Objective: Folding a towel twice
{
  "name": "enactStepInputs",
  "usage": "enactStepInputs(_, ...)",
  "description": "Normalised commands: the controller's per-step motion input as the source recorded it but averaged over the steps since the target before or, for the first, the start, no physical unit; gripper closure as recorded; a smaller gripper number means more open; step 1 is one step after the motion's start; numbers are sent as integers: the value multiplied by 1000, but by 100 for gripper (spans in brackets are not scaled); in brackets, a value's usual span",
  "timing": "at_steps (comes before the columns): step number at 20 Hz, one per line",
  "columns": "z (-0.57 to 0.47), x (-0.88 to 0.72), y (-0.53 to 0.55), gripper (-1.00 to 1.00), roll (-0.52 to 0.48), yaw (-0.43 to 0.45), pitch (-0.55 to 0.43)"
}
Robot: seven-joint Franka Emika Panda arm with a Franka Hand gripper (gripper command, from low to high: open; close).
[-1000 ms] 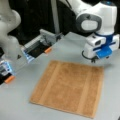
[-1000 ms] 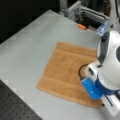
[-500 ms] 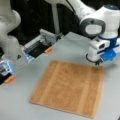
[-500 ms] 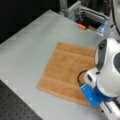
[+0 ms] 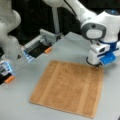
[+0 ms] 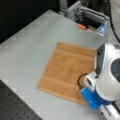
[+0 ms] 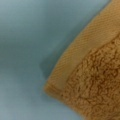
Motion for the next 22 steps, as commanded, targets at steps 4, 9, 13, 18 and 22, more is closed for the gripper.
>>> enactStepInputs(4,-67,107,119,-100,-74,-220,104)
enactStepInputs(9,-66,80,115,-100,-51,-237,106)
enactStepInputs(13,-81,88,103,-100,-33,-246,99)
enactStepInputs(18,-74,93,87,-100,4,-258,89)
enactStepInputs(22,-62,82,67,-100,68,-267,82)
